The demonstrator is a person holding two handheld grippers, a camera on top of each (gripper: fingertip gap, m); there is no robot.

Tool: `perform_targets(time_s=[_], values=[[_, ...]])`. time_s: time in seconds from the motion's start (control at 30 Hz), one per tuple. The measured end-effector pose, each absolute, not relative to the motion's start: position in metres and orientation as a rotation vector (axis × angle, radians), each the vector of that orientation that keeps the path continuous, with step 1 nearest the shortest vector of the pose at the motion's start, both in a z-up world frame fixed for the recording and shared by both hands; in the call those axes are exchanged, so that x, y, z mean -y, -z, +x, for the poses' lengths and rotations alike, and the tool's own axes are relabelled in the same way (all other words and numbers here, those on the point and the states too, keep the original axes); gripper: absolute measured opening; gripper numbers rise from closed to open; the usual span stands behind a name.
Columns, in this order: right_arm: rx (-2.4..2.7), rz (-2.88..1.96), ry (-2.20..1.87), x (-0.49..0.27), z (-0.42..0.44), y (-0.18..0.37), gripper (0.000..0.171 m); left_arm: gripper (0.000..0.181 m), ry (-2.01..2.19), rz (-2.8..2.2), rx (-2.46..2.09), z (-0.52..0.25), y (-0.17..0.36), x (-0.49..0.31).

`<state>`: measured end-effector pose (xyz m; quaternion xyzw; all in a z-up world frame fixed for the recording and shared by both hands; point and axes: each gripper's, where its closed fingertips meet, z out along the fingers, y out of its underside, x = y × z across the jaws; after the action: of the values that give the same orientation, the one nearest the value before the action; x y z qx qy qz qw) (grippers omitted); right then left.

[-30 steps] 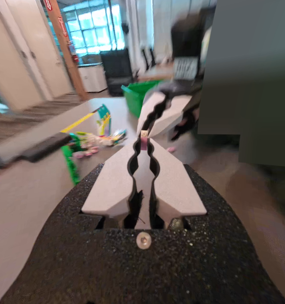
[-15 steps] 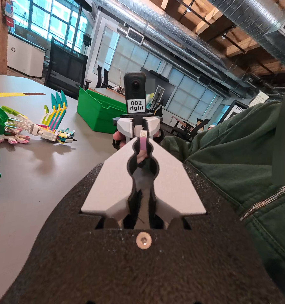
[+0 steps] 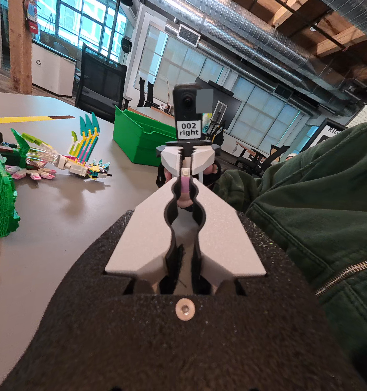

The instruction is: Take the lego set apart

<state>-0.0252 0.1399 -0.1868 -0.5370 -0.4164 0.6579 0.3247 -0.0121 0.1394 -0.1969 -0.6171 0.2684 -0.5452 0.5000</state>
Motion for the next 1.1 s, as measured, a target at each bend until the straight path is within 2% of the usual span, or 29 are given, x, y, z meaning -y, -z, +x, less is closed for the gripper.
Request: perform_targets(time_s=[0.67, 0.73, 0.8, 0.87, 0.97, 1.07, 1.1], values=[[1.218, -1.301, -1.579, -0.134, -0.018, 0.179, 0.005, 0.004, 1.240, -1.374, -0.676, -0.013, 0.182, -0.132], [1.301, -1.366, -1.371, -0.146, -0.014, 0.201, 0.005, 0.000, 1.336, -1.242, -0.537, -0.042, 0.148, -0.135], [1.275, -1.378, -1.411, -0.149, -0.005, 0.203, 0.005, 0.000, 1.222, -1.216, -0.466, -0.073, 0.138, -0.149], [1.248, -1.386, -1.451, -0.150, -0.005, 0.203, 0.005, 0.000, 1.119, -1.284, -0.517, -0.068, 0.149, -0.154], [1.251, -1.401, -1.493, -0.146, -0.011, 0.205, 0.005, 0.000, 0.961, -1.476, -0.745, -0.032, 0.194, -0.152], [1.260, -1.421, -1.536, -0.140, -0.013, 0.208, 0.005, 0.024, 1.021, -1.587, -0.848, -0.010, 0.220, -0.141], [1.269, -1.425, -1.536, -0.139, -0.014, 0.209, 0.005, 0.025, 1.061, -1.597, -0.855, -0.007, 0.222, -0.138]])
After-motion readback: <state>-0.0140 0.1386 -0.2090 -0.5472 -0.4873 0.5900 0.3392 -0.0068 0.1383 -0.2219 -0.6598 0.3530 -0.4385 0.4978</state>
